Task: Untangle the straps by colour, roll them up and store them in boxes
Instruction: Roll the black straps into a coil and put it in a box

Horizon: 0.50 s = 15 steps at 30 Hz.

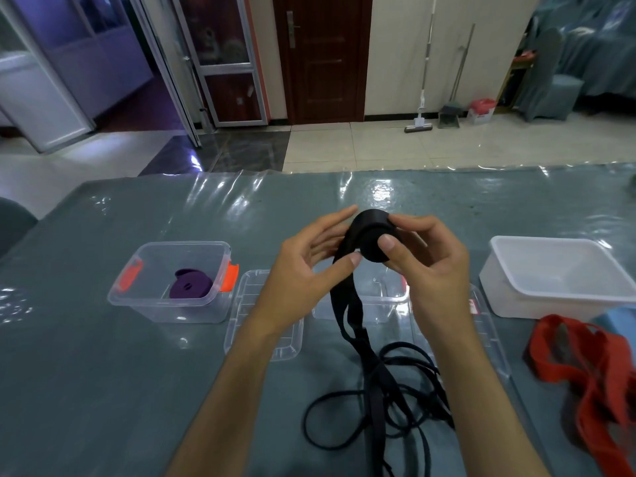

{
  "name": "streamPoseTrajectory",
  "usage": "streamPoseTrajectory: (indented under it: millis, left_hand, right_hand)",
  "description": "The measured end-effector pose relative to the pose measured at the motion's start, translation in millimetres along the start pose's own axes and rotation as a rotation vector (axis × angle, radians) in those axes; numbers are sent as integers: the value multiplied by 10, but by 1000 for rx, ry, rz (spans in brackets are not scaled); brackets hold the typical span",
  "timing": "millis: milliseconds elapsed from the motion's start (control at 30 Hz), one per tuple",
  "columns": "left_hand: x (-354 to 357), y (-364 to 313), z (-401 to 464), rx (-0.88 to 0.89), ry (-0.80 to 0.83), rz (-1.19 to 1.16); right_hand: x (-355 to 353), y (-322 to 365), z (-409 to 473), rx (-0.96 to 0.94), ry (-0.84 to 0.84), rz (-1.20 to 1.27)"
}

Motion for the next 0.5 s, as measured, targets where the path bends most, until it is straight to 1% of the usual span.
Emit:
streamPoseTrajectory:
  millis: [100, 267, 367, 433, 500]
  left_hand:
    - [23, 39, 11, -20, -23, -113]
    - [28, 76, 70, -25, -29, -145]
    - [51, 90, 115, -31, -50, -122]
    - [22, 98, 137, -10, -117, -104]
    - [-7, 101, 141, 23, -148, -85]
  right_hand:
    - [31, -79, -30, 54, -58, 109]
    - [70, -230, -42, 130, -104, 220]
    - [90, -293, -18, 135, -145, 231]
    - [118, -306, 28, 120, -125, 220]
    - [113, -253, 103, 76, -88, 170]
Point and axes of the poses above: each hand's wrist, its own z-axis towards the middle knuckle, its own x-axis out of the palm, y = z × x, the point moved 7 cm from there along z, towards the middle knuckle, and after that the axes turned 5 degrees about -z, right-handed, at the moved point
